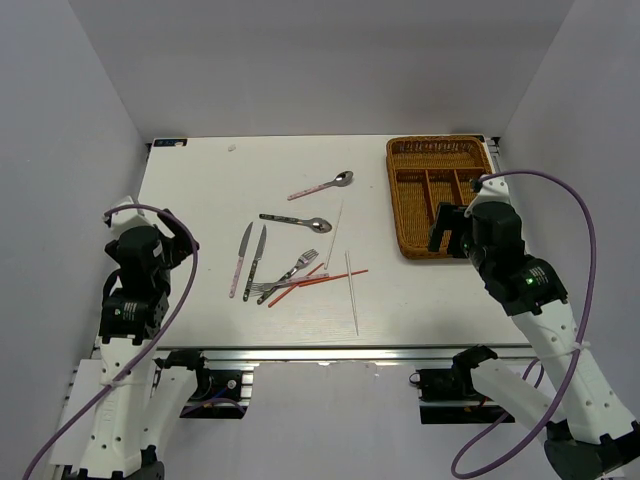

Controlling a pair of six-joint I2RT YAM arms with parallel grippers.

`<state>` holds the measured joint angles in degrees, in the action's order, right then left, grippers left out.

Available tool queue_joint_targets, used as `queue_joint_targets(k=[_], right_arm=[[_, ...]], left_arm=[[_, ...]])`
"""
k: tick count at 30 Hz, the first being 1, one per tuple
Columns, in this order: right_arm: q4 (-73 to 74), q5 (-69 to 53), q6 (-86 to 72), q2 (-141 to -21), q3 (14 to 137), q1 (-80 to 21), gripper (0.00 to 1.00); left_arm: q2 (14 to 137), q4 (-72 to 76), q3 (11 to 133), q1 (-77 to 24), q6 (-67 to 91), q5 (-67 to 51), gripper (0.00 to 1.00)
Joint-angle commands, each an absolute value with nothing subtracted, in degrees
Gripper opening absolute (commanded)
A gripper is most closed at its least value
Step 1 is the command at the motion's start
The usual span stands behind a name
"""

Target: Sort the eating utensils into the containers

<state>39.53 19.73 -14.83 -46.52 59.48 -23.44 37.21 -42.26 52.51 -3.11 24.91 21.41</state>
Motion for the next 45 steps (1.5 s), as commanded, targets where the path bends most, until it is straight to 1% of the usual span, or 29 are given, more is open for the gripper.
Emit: queue_joint_targets(k=[1,9,13,14,16,17,18,19,20,21,22,23,24,25,26,27,28,31,33,35,37,38,45], right_arm=[[38.67,22.93,-15.82,-46.23,61.61,-23.64,0.89],[37.97,24.88,-18.45,-47.81,61.00,-23.64,0.89],[35.86,17.61,-18.72,-48.25,60.47,-23.64,0.89],[35.60,16.36,-18.37,-48.43,60.12,-23.64,0.89],[34.54,13.54,-17.76,-48.43,59.51,-23.64,0.89],[34.37,12.67,-17.32,-48.60,58.89,-23.64,0.89],[34.10,11.00,-17.05,-48.60,58.54,-23.64,0.89],[33.58,9.33,-16.62,-48.52,57.67,-23.64,0.89],[32.36,7.75,-16.00,-48.17,56.79,-23.64,0.89],[31.91,6.60,-14.95,-48.51,56.34,-23.64,0.89],[32.86,6.33,-14.07,-49.56,57.03,-23.64,0.89],[33.13,6.76,-13.80,-50.09,57.56,-23.64,0.89],[33.13,6.25,-13.62,-50.27,57.57,-23.64,0.89],[32.96,5.20,-13.54,-50.19,57.39,-23.64,0.89],[32.35,3.79,-13.36,-49.75,56.61,-23.56,0.89],[31.73,2.82,-13.53,-49.49,55.99,-23.55,0.89],[31.38,1.25,-13.54,-49.31,55.73,-23.64,0.89],[30.77,-2.19,-13.10,-48.52,54.85,-23.64,0.89],[29.71,-3.77,-13.09,-48.08,54.06,-23.64,0.89],[27.96,-5.97,-13.01,-48.60,52.91,-23.64,0.89],[27.69,-6.85,-13.01,-49.13,52.91,-23.64,0.89],[27.60,-7.20,-13.01,-49.30,53.00,-23.64,0.89],[26.98,-6.24,-12.66,-49.22,52.82,-23.64,0.89]], left_arm=[[37.26,-41.40,52.65,-2.81,24.61,20.39,0.98],[37.97,-41.31,52.91,-2.81,24.26,19.51,0.98],[40.60,-40.61,53.43,-2.81,23.91,15.57,0.98],[41.74,-39.65,54.05,-2.90,23.73,11.03,0.98],[47.35,-38.15,54.75,-2.81,23.64,4.25,0.98],[49.81,-36.23,55.63,-3.16,24.08,-2.31,0.98],[52.36,-35.17,56.24,-3.69,24.34,-4.20,0.98],[58.04,-34.20,58.69,-6.48,24.17,-3.96,0.98],[64.53,-34.89,63.06,-10.94,23.30,1.35,0.98],[75.74,-38.02,68.85,-15.34,21.72,6.54,0.98],[87.16,-41.54,78.22,-18.77,18.58,6.16,0.98],[92.67,-41.83,85.97,-20.37,15.06,2.50,0.98],[97.42,-42.71,90.74,-20.91,12.07,0.11,0.98],[102.34,-44.80,95.75,-21.27,8.30,-1.91,0.94],[107.87,-44.30,98.15,-21.44,2.43,-3.15,0.94],[110.28,-42.56,97.74,-21.62,-2.76,-4.99,0.94],[112.04,-40.62,97.21,-21.80,-9.86,-7.01,0.98],[115.92,-33.59,96.60,-22.06,-16.85,-8.26,0.98],[119.95,-33.57,97.03,-22.24,-19.58,-9.40,0.98],[121.99,-30.52,96.25,-22.24,-22.22,-9.67,0.92],[122.25,-28.92,95.89,-22.24,-23.20,-10.28,0.91],[122.52,-29.00,95.98,-22.24,-24.16,-10.72,0.86],[127.17,-32.96,98.53,-22.24,-26.81,-15.38,0.70]])
